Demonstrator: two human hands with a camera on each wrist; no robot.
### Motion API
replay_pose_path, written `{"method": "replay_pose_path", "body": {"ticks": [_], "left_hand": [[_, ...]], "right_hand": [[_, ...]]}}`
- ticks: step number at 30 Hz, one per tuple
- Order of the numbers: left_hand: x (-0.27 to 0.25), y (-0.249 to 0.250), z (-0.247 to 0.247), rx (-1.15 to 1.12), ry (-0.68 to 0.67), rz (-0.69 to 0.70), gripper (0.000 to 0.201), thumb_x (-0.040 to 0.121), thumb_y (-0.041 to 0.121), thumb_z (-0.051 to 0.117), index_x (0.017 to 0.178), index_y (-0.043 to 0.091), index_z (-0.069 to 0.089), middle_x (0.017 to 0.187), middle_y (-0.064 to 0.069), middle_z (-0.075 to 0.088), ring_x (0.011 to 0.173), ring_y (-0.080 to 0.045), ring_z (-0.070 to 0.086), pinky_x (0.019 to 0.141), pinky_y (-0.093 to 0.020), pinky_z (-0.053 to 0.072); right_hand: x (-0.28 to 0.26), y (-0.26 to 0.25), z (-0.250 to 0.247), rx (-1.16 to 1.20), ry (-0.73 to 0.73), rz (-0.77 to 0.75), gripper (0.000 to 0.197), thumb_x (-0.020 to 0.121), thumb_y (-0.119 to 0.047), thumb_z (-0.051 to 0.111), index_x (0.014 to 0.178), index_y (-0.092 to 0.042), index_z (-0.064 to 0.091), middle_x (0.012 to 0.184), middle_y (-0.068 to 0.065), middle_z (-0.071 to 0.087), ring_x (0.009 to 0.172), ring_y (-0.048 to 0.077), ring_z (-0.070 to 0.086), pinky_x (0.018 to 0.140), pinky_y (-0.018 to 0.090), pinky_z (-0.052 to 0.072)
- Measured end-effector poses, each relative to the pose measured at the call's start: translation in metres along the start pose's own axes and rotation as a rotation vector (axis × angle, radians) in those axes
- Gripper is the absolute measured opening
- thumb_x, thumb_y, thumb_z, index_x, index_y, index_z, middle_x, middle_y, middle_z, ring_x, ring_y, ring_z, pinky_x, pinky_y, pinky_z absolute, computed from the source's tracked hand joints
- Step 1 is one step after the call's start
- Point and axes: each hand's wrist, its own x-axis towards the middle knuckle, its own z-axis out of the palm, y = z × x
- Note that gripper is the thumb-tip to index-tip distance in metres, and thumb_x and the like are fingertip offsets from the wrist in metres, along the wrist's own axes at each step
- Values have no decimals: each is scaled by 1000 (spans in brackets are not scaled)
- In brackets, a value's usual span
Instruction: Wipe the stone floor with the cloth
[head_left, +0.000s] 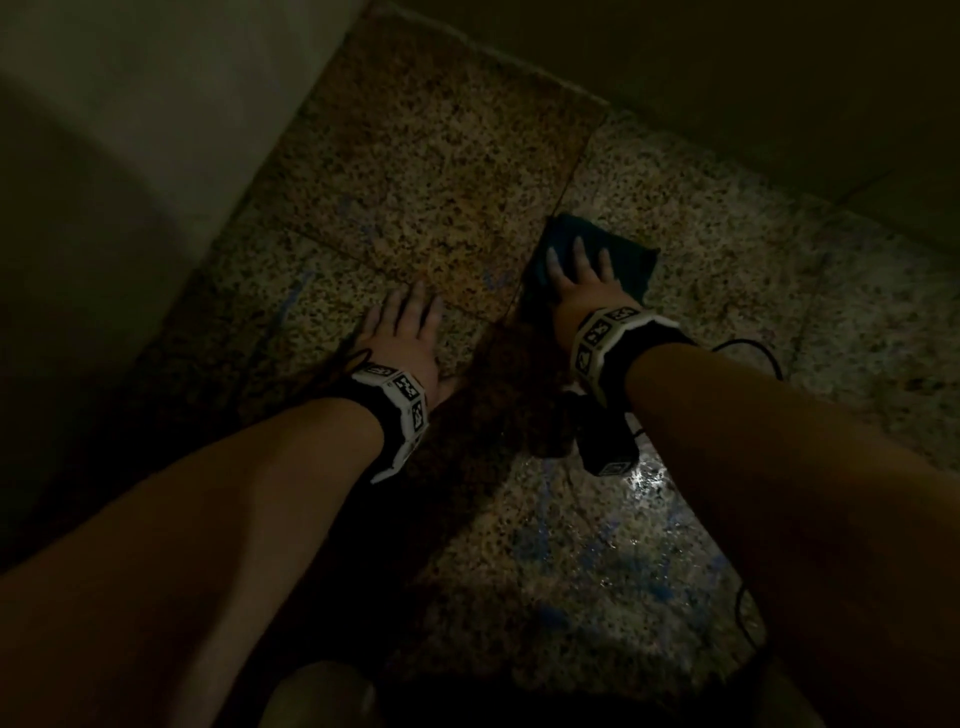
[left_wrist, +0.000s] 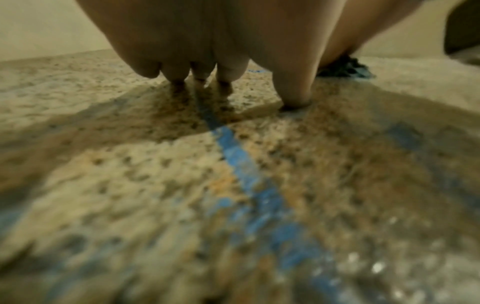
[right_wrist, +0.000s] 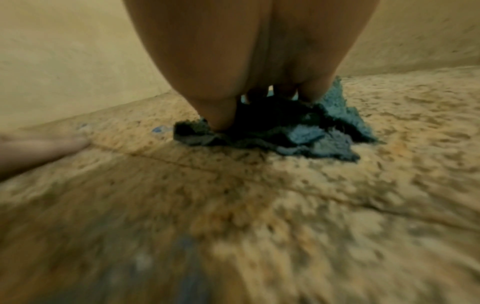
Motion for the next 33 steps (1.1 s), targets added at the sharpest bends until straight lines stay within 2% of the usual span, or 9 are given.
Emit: {"method": "replay_pose_path", "body": {"ticks": [3, 7, 13, 19, 22, 26, 30, 33], "left_hand": [[1, -1, 3, -27, 12, 15, 94, 89, 70, 28, 148, 16, -22, 154, -6, -30, 144, -27, -17, 117, -39, -6], [-1, -4, 6, -65, 47, 38, 97, 86, 73, 30, 149, 17, -19, 155, -4, -27, 145, -26, -16, 117, -39, -7], [-3, -10, 5, -51, 43, 61, 99, 85, 74, 33, 149, 17, -17, 155, -1, -27, 145, -23, -14, 117, -39, -5], [-2, -10, 3, -35, 13, 58, 100, 86, 71, 37, 149, 16, -20, 154, -1, -30, 145, -22, -15, 117, -39, -5], [-1, -9, 1, 15, -15, 43, 99, 88, 68, 38, 147, 16, -23, 153, -2, -32, 145, -22, -17, 116, -39, -6], [0, -8, 0, 42, -11, 52, 101, 87, 72, 32, 147, 12, -22, 153, -3, -30, 145, -23, -17, 117, -38, -6], [-3, -11, 4, 30, 26, 72, 101, 87, 73, 29, 147, 10, -22, 154, -4, -29, 145, -24, -16, 117, -37, -7], [-5, -13, 11, 9, 66, 68, 102, 88, 69, 34, 146, 9, -24, 154, -5, -28, 145, -23, -17, 116, -36, -9]], "right_hand": [[-5, 1, 6, -30, 23, -17, 83, 99, -8, 45, 148, -35, -16, 154, -4, -31, 143, 28, -22, 118, 48, 5], [-21, -8, 19, -74, -11, -76, 91, 94, 1, 45, 148, -36, -19, 152, -6, -35, 142, 27, -26, 117, 47, 4], [-36, -19, 44, -164, -26, -192, 84, 98, -8, 42, 147, -36, -21, 151, -6, -36, 141, 26, -28, 117, 41, -1], [-26, -26, 26, -159, -27, -167, 85, 98, -6, 43, 146, -40, -19, 151, -10, -35, 142, 22, -25, 117, 44, 5], [-8, -40, 6, -157, 20, -177, 82, 99, -8, 42, 148, -37, -16, 153, -7, -31, 143, 24, -24, 117, 43, 2], [11, -54, -14, -119, 41, -165, 82, 98, -11, 45, 149, -34, -14, 155, -4, -28, 144, 27, -21, 118, 44, 1], [8, -62, -13, -130, 33, -156, 91, 93, -4, 51, 149, -33, -15, 154, -4, -30, 143, 27, -22, 117, 44, 1], [-5, -67, 0, -198, -6, -194, 89, 95, -9, 50, 149, -33, -17, 153, -5, -31, 143, 27, -23, 117, 44, 1]]}}
